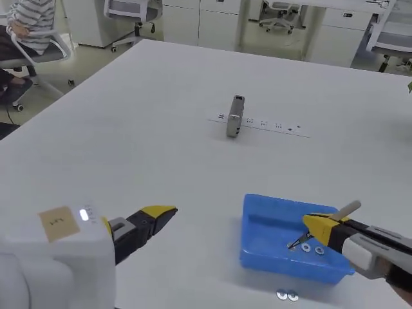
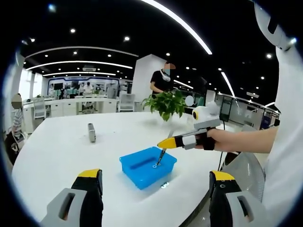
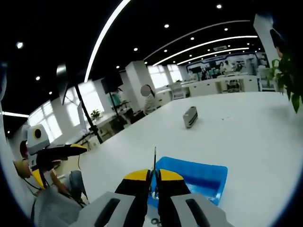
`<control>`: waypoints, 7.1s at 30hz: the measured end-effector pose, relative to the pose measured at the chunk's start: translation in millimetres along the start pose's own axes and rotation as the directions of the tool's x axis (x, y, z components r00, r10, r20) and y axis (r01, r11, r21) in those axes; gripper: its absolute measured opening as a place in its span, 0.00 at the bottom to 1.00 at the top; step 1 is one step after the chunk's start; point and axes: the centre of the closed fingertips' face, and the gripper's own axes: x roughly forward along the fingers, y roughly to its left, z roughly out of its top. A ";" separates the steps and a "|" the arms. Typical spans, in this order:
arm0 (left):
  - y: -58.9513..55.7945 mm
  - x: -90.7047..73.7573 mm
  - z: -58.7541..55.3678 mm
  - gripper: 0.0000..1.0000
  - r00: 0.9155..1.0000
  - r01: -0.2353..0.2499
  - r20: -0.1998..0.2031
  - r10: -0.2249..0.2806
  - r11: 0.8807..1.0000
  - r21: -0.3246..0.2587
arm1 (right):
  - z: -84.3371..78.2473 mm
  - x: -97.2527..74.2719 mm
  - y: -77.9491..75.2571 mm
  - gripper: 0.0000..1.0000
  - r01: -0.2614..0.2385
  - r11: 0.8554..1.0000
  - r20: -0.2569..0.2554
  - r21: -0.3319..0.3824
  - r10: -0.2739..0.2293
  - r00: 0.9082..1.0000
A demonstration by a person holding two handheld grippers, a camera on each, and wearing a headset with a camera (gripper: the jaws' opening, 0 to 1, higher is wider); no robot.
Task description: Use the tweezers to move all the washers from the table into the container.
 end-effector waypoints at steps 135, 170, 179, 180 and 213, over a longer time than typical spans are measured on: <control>-8.7 11.3 -8.7 0.95 0.996 0.069 -0.052 -0.068 0.998 0.013 | -79.5 -6.6 13.9 0.03 -0.213 0.939 -0.273 -0.269 0.138 0.952; -6.2 6.4 -10.6 0.95 0.997 0.054 -0.051 -0.053 0.999 0.004 | -13.0 -19.7 14.9 0.03 -0.241 0.961 0.043 0.138 0.237 0.971; -5.2 5.7 -11.0 0.95 0.997 0.052 -0.053 -0.051 0.999 0.004 | -3.2 -11.9 8.4 0.03 -0.248 0.954 0.079 0.170 0.238 0.968; -5.2 5.5 -11.1 0.94 0.997 0.051 -0.053 -0.051 0.999 0.003 | -3.2 -10.5 7.1 0.03 -0.247 0.953 0.080 0.173 0.237 0.968; -3.4 3.0 -11.7 0.94 0.997 0.038 -0.066 -0.038 0.999 0.011 | -14.4 39.4 -33.3 0.03 -0.119 0.978 0.031 0.173 0.115 0.993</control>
